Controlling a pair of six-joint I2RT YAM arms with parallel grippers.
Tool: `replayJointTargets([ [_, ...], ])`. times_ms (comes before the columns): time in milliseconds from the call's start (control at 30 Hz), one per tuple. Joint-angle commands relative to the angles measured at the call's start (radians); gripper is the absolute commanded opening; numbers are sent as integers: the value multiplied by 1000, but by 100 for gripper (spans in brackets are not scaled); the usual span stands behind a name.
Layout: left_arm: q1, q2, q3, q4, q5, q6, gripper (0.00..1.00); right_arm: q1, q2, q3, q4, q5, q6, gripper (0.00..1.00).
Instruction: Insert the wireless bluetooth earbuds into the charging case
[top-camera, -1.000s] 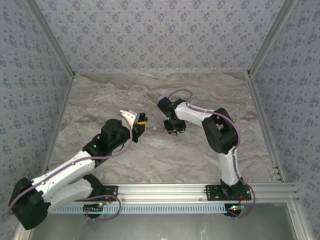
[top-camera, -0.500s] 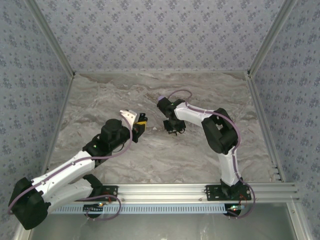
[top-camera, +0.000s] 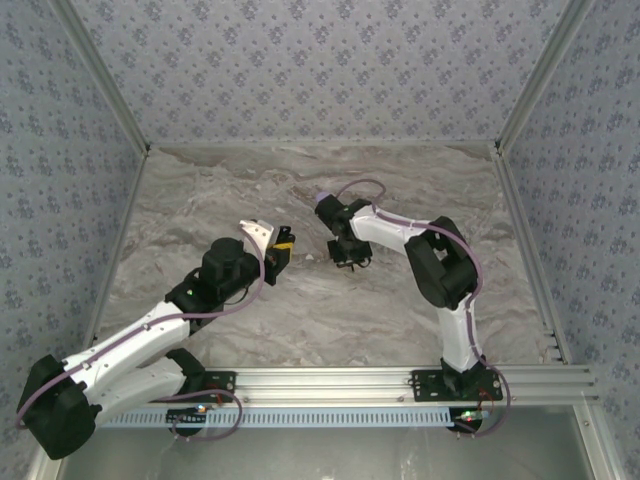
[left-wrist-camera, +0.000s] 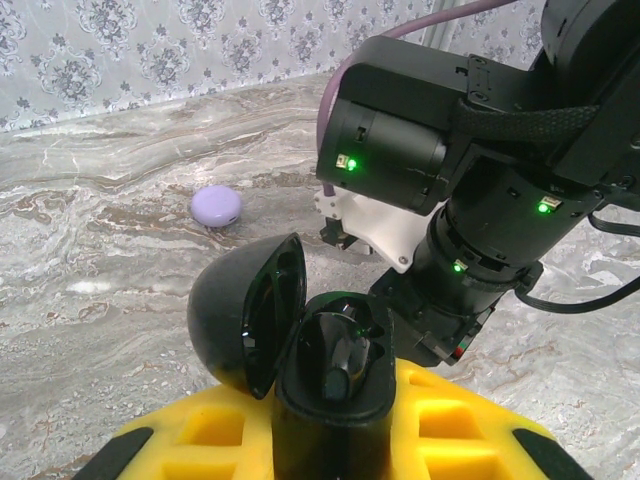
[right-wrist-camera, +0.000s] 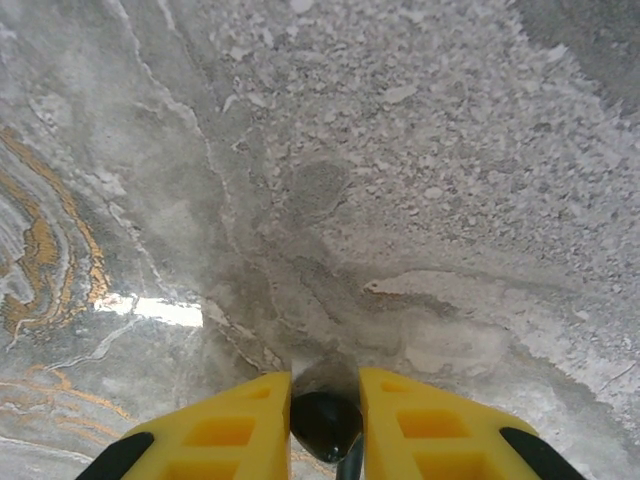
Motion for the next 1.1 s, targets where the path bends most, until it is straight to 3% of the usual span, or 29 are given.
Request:
replayJointTargets([
  [0, -8, 13, 25, 49, 25, -6, 21, -25, -41, -45, 18, 1, 14, 24],
  [300, -7, 120, 20, 117, 76, -41, 21, -65, -159, -144, 137, -53, 1, 23],
  [1067, -7, 430, -15, 481, 195, -173, 22, -184, -455, -341, 369, -311, -17, 23],
])
